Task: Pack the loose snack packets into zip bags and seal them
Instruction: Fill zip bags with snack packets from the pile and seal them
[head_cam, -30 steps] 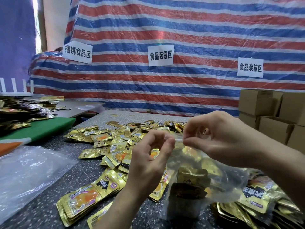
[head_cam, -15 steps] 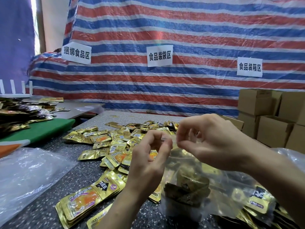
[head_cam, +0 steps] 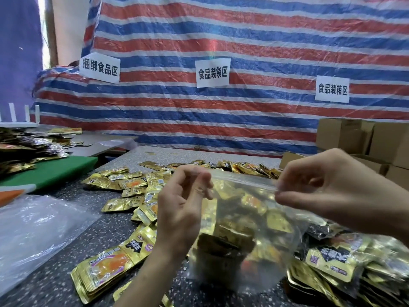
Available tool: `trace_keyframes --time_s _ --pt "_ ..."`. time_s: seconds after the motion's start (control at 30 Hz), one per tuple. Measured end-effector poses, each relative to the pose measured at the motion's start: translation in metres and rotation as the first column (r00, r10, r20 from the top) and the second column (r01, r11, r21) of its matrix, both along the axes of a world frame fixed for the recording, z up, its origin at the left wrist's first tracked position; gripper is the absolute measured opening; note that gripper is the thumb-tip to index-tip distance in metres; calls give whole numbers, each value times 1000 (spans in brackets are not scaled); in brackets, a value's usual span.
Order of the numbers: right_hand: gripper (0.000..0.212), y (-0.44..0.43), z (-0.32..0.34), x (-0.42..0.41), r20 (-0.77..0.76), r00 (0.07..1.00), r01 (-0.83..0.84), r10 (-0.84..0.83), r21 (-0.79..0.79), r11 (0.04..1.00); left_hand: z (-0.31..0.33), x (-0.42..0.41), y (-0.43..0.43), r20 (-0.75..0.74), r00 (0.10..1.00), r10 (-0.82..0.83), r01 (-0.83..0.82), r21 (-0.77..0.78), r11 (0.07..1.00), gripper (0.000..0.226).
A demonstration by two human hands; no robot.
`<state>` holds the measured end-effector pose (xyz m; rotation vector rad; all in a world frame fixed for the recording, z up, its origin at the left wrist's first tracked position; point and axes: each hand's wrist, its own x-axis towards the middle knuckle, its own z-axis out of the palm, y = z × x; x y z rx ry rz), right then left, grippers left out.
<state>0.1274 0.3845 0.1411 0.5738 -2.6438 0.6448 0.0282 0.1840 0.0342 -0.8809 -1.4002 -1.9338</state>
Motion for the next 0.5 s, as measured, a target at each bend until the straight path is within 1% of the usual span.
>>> trace_keyframes --time_s 0.07,0.17,0.27,0.33,0.43,0.5 --pt "15 9 -5 4 -20 999 -40 38 -135 990 2 -2 -2 4 1000 -10 10 41 999 13" --pt "21 18 -18 1 -46 998 -50 38 -293 955 1 -4 -4 -9 1000 -2 2 33 999 15" --pt "24 22 -32 -4 15 998 -54 63 -348 936 0 -5 -4 25 1000 5 -6 43 999 17" --pt "25 25 -40 -7 19 996 -68 82 -393 917 -1 -8 -6 54 998 22 -25 53 998 13" --pt "24 26 -51 -11 -28 994 -107 107 -514 851 -2 -11 -8 77 996 35 -39 52 998 12" --pt "23 26 -57 -15 -85 991 -137 107 -607 783 -2 -13 -8 95 995 32 -38 58 998 15"
